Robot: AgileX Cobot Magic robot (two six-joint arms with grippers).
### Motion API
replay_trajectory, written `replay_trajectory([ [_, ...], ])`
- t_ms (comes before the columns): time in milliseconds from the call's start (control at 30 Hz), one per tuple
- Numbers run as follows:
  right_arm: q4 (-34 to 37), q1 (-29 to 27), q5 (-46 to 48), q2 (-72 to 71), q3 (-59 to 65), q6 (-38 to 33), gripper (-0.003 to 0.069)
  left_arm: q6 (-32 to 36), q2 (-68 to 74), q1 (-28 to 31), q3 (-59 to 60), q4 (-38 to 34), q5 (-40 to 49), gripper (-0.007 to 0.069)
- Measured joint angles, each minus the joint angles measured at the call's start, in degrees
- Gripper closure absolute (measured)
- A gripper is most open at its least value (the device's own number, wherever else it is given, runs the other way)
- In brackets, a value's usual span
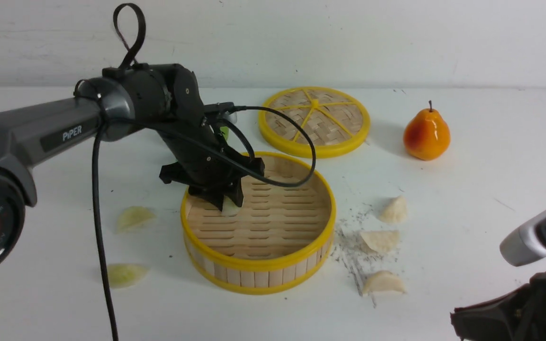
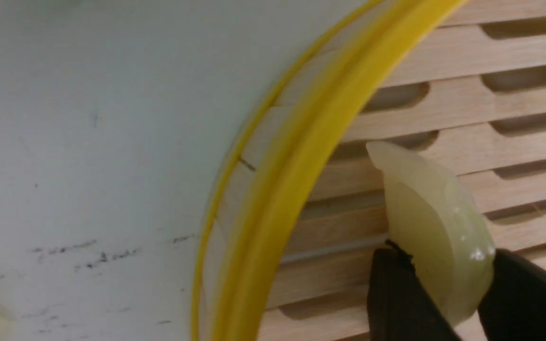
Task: Put the dumplings into the steamer on the white table.
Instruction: 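Place the dumpling into the bamboo steamer basket with the left gripper, then reach for and grasp a dumpling on the table with the left gripper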
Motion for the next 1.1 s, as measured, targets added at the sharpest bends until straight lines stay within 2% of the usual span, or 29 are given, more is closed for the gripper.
replay_trajectory([
  [100,0.0,0.0,0.0,0.0,0.0,0.0,0.0636,0.23,-0.11,0.0,-0.06,0.33,0.05,0.0377],
  [200,-0.04,0.0,0.0,0.0,0.0,-0.04,0.0634,0.61,-0.18,0.0,-0.86,0.33,1.27,0.0291],
  [233,-0.04,0.0,0.0,0.0,0.0,-0.04,0.0631,0.61,-0.84,0.0,-1.61,0.63,2.51,0.0238],
  [333,-0.04,0.0,0.06,0.0,0.0,-0.04,0.0627,0.61,-3.41,0.0,-2.54,3.96,4.65,0.02],
  [367,-0.04,0.0,0.06,0.0,0.0,-0.04,0.0627,0.65,-3.91,0.0,-2.6,4.86,4.96,0.0199],
  [467,-0.04,0.0,0.17,0.0,0.0,-0.04,0.0626,0.67,-8.36,0.39,-3.07,14.48,10.04,0.0211],
  [567,-0.04,0.0,0.17,0.0,0.0,-0.04,0.0621,0.84,-9.55,2.26,-3.21,18.09,13.56,0.0254],
  [733,0.11,0.0,0.23,0.0,0.0,-0.04,0.0618,2.22,-7.22,6.63,-3.01,17.99,14.42,0.032],
  [833,0.16,0.0,0.4,0.0,0.0,-0.04,0.0618,3.58,-5.09,8.83,-2.86,17.55,14.46,0.0327],
  [1100,0.17,0.0,1.27,0.0,0.0,-0.04,0.0618,8.55,0.23,10.39,-2.86,16.48,14.83,0.0236],
])
